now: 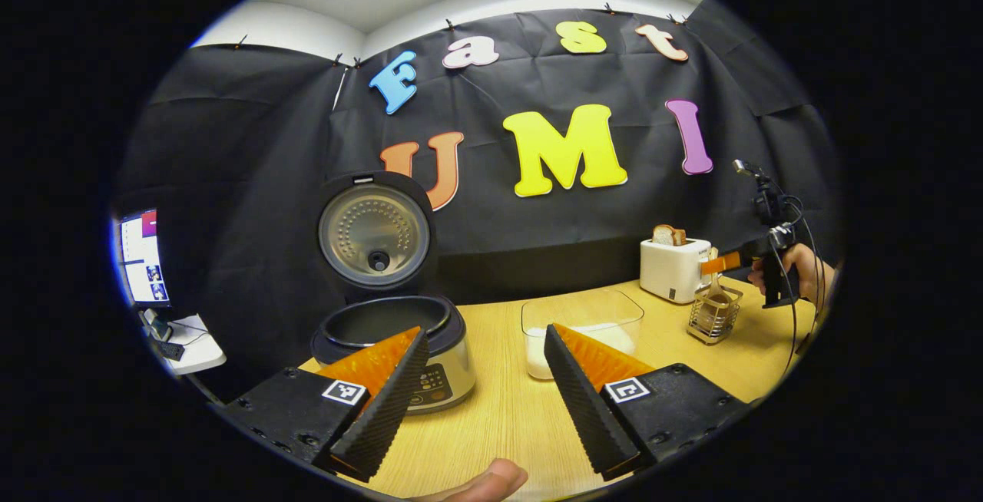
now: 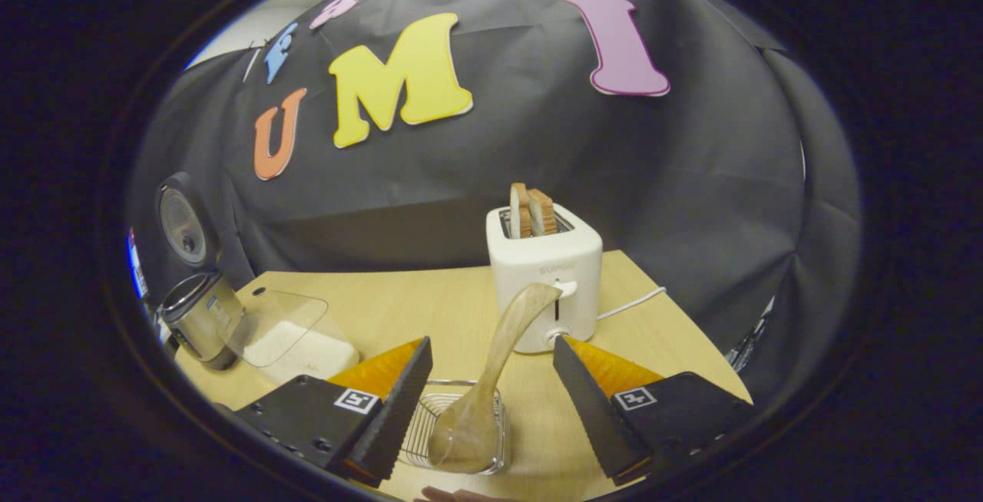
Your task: Close the left gripper, press the button to open the rice cooker; take a wooden spoon from the chopstick holder with the right hand, scoop a spoonful of rice and pour it into the rice cooker, then put the wooden spoon back into the chopstick holder.
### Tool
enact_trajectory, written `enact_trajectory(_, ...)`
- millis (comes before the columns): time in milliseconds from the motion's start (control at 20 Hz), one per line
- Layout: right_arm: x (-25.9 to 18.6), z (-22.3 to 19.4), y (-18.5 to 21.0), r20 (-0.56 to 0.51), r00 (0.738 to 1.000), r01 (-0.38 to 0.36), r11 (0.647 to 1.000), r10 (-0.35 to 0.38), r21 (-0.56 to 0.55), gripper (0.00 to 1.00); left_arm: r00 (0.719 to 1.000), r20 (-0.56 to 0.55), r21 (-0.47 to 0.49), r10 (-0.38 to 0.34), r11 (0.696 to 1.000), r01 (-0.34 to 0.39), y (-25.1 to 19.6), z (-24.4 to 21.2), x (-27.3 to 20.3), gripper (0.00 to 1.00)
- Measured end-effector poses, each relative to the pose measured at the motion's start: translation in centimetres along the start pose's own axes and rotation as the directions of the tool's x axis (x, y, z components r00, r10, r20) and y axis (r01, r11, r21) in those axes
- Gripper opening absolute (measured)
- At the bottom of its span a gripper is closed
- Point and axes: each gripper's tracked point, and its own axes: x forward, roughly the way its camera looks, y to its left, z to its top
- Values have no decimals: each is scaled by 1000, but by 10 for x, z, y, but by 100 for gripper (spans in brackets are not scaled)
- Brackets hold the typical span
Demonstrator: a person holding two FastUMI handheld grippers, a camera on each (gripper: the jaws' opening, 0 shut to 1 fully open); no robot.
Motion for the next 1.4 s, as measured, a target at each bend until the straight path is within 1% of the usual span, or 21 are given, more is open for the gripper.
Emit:
enact_trajectory(100, 15, -1, -5, -50, 999, 13, 998, -9, 62, 95, 999, -21, -12, -36, 999, 36, -8, -9, 1, 96)
enact_trajectory(200, 28, -4, -7, -96, 995, 1, 994, 10, 111, 83, 999, -32, -7, -36, 999, 35, -7, -15, 4, 98)
enact_trajectory(250, 34, -6, -9, -120, 993, 13, 993, 1, 117, 76, 999, -38, -7, -36, 999, 36, -8, -19, 6, 98)
enact_trajectory(350, 39, -6, -8, -158, 987, 11, 995, 5, 101, 61, 998, -42, -12, -46, 999, 46, -12, -22, 8, 98)
enact_trajectory(400, 42, -6, -9, -169, 986, 19, 996, -3, 92, 60, 998, -40, -13, -48, 999, 47, -13, -23, 10, 99)
enact_trajectory(500, 46, -16, -14, -219, 975, 57, 997, -43, 58, 60, 998, -42, -15, -40, 999, 39, -12, -27, 13, 98)
enact_trajectory(550, 49, -22, -12, -246, 968, 58, 997, -43, 53, 58, 998, -44, -21, -35, 999, 34, -12, -28, 14, 98)
enact_trajectory(650, 53, -30, -9, -281, 959, 60, 997, -46, 41, 46, 999, -35, -40, -35, 999, 33, -15, -28, 15, 99)
enact_trajectory(700, 55, -32, -11, -291, 955, 70, 997, -61, 23, 46, 999, -27, -52, -35, 998, 34, -15, -28, 16, 99)
enact_trajectory(800, 56, -37, -6, -321, 945, 73, 996, -56, 42, 35, 999, -22, -75, -31, 997, 29, -13, -28, 14, 98)
enact_trajectory(850, 58, -36, -6, -318, 946, 80, 996, -66, 32, 34, 999, -24, -84, -31, 996, 29, -12, -31, 13, 99)
enact_trajectory(900, 62, -38, -4, -317, 947, 72, 997, -58, 32, 34, 999, -26, -91, -31, 995, 28, -11, -32, 14, 98)
enact_trajectory(950, 53, -34, -1, -318, 946, 77, 997, -63, 31, 22, 999, -24, -97, -26, 995, 23, -9, -32, 14, 98)
enact_trajectory(1000, 52, -28, 7, -301, 953, 59, 997, -41, 53, 22, 1000, -23, -103, -18, 995, 15, -4, -32, 13, 98)
enact_trajectory(1050, 47, -28, 8, -305, 951, 66, 997, -49, 46, 14, 1000, -21, -111, -8, 994, 5, 1, -32, 12, 98)
enact_trajectory(1100, 42, -27, 9, -303, 951, 70, 997, -59, 25, 14, 1000, -22, -121, 2, 993, -5, 6, -32, 11, 98)
enact_trajectory(1150, 38, -26, 12, -302, 951, 71, 997, -63, 13, 12, 1000, -22, -133, 5, 991, -8, 8, -32, 9, 98)
enact_trajectory(1250, 31, -20, 13, -285, 956, 82, 996, -73, 19, 13, 1000, -28, -150, 4, 989, -8, 11, -34, 7, 99)
enact_trajectory(1300, 26, -15, 13, -273, 959, 87, 996, -77, 25, 10, 1000, -29, -151, 3, 989, -7, 12, -35, 5, 98)
enact_trajectory(1400, 13, -3, 14, -246, 965, 97, 995, -91, 16, 10, 1000, -25, -149, -1, 989, -3, 14, -36, 1, 99)
